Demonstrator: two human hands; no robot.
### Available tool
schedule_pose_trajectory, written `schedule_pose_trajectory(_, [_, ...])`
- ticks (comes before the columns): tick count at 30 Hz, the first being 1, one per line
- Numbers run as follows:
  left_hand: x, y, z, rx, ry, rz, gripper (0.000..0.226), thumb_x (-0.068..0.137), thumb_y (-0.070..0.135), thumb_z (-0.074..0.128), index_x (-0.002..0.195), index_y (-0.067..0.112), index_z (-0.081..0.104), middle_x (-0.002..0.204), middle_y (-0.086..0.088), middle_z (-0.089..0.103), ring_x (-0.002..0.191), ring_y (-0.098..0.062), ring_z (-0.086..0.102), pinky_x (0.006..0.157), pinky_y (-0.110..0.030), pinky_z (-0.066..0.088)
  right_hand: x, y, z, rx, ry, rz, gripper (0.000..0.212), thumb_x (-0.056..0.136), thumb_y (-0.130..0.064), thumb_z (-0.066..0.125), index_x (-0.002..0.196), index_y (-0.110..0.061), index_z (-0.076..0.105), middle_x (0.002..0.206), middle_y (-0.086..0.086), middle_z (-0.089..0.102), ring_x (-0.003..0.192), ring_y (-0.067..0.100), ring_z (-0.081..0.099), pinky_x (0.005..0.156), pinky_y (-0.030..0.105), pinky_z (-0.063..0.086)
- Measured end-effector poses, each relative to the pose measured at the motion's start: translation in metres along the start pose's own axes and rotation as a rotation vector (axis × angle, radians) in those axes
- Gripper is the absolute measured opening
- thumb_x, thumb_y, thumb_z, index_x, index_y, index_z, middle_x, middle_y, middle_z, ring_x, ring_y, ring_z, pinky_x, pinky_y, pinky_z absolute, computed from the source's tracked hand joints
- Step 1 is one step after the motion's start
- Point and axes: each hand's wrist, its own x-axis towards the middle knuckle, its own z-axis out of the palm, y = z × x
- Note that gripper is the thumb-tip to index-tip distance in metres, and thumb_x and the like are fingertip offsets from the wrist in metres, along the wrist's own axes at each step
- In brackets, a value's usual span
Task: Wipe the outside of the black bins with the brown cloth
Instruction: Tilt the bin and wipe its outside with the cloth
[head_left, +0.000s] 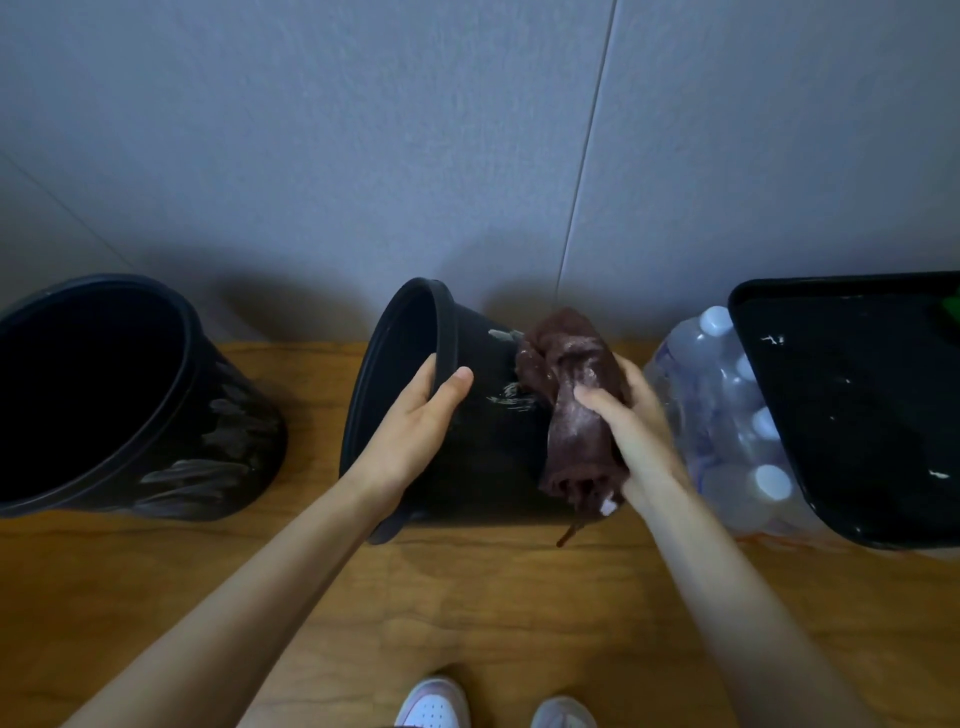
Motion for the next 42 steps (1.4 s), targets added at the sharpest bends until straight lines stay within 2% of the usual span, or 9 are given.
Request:
schedule_pose_trajectory(4, [0.001, 0.002, 0.002, 0.017, -0.025, 0.01, 0.018, 0.097, 0.034, 0.037, 0.093, 0.049, 0.046, 0.097, 0.024, 0.056, 0.087, 0.013, 0.053, 0.071, -0.009, 0.04, 0.0, 0.0, 0.0, -0.323, 0.085, -0.169, 0.038, 0.092, -0.017, 0.052, 0.128, -0.029, 0.049, 0.121, -0.005, 0.059, 0.114, 0.016, 0.055, 0.097, 0.041, 0.047])
schedule_pose_trajectory(10, [-0.001, 0.002, 0.007, 0.004, -0.018, 0.013, 0.018, 0.097, 0.039, 0.031, 0.091, 0.048, 0.046, 0.093, 0.027, 0.054, 0.072, 0.027, 0.051, 0.06, 0.004, 0.038, -0.011, 0.007, 0.03, -0.553, 0.144, -0.323, 0.066, 0.094, -0.019, 0.049, 0.149, -0.033, 0.014, 0.148, -0.006, 0.032, 0.13, 0.005, 0.03, 0.098, 0.02, 0.027])
schedule_pose_trajectory(15, [-0.007, -0.001, 0.007, 0.02, 0.01, 0.049, 0.028, 0.1, 0.033, 0.026, 0.092, 0.043, 0.051, 0.089, 0.025, 0.055, 0.073, 0.027, 0.052, 0.068, 0.003, 0.038, -0.04, 0.011, 0.082, -0.621, 0.098, -0.569, 0.056, 0.088, -0.051, 0.045, 0.141, -0.043, 0.028, 0.142, -0.003, 0.033, 0.127, 0.013, 0.034, 0.094, 0.024, 0.035])
schedule_pose_trajectory(21, [-0.003, -0.005, 0.004, 0.013, 0.048, -0.004, 0.034, 0.096, 0.047, 0.023, 0.105, 0.041, 0.056, 0.096, 0.019, 0.062, 0.093, 0.007, 0.058, 0.081, -0.015, 0.042, -0.036, 0.022, 0.089, -0.868, 0.203, -0.745, 0.041, 0.093, -0.032, 0.037, 0.134, -0.035, 0.04, 0.142, 0.003, 0.04, 0.124, 0.023, 0.041, 0.093, 0.035, 0.046])
schedule_pose_trajectory(24, [-0.003, -0.005, 0.0, -0.011, 0.085, -0.071, 0.033, 0.096, 0.049, 0.024, 0.087, 0.038, 0.054, 0.089, 0.018, 0.058, 0.083, 0.003, 0.056, 0.08, -0.02, 0.04, -0.015, 0.034, 0.06, -0.936, 0.314, -0.587, 0.046, 0.091, -0.027, 0.043, 0.136, -0.036, 0.04, 0.143, 0.005, 0.038, 0.127, 0.028, 0.039, 0.097, 0.044, 0.044])
schedule_pose_trajectory(28, [-0.002, -0.007, -0.001, -0.018, 0.09, -0.074, 0.03, 0.096, 0.049, 0.024, 0.11, 0.039, 0.049, 0.093, 0.027, 0.051, 0.091, 0.005, 0.05, 0.092, -0.02, 0.032, 0.012, 0.048, 0.007, -0.953, 0.437, -0.238, 0.05, 0.095, -0.024, 0.043, 0.141, -0.038, 0.03, 0.148, 0.007, 0.027, 0.133, 0.03, 0.028, 0.103, 0.048, 0.037])
schedule_pose_trajectory(33, [-0.006, -0.002, 0.008, 0.047, 0.034, -0.055, 0.025, 0.097, 0.046, 0.024, 0.086, 0.045, 0.047, 0.085, 0.032, 0.049, 0.069, 0.026, 0.049, 0.063, 0.004, 0.036, 0.019, 0.054, -0.018, -0.846, 0.475, -0.074, 0.05, 0.098, -0.024, 0.038, 0.144, -0.037, 0.024, 0.151, 0.01, 0.02, 0.137, 0.035, 0.021, 0.106, 0.053, 0.033])
schedule_pose_trajectory(39, [-0.003, -0.005, 0.006, 0.02, 0.04, -0.081, 0.05, 0.095, 0.051, 0.023, 0.131, 0.028, 0.047, 0.123, 0.011, 0.054, 0.119, -0.007, 0.047, 0.099, -0.024, 0.031, -0.019, 0.021, 0.042, -0.728, 0.234, -0.368, 0.043, 0.095, -0.022, 0.046, 0.136, -0.035, 0.039, 0.142, 0.002, 0.03, 0.128, 0.02, 0.033, 0.09, 0.022, 0.031])
schedule_pose_trajectory(42, [-0.003, -0.006, 0.008, 0.05, 0.023, -0.015, 0.043, 0.095, 0.05, 0.022, 0.126, 0.036, 0.048, 0.115, 0.019, 0.058, 0.107, 0.007, 0.054, 0.096, -0.017, 0.038, -0.044, 0.005, 0.076, -0.57, 0.144, -0.476, 0.04, 0.095, -0.026, 0.045, 0.134, -0.032, 0.04, 0.137, 0.0, 0.035, 0.121, 0.011, 0.035, 0.087, 0.001, 0.025])
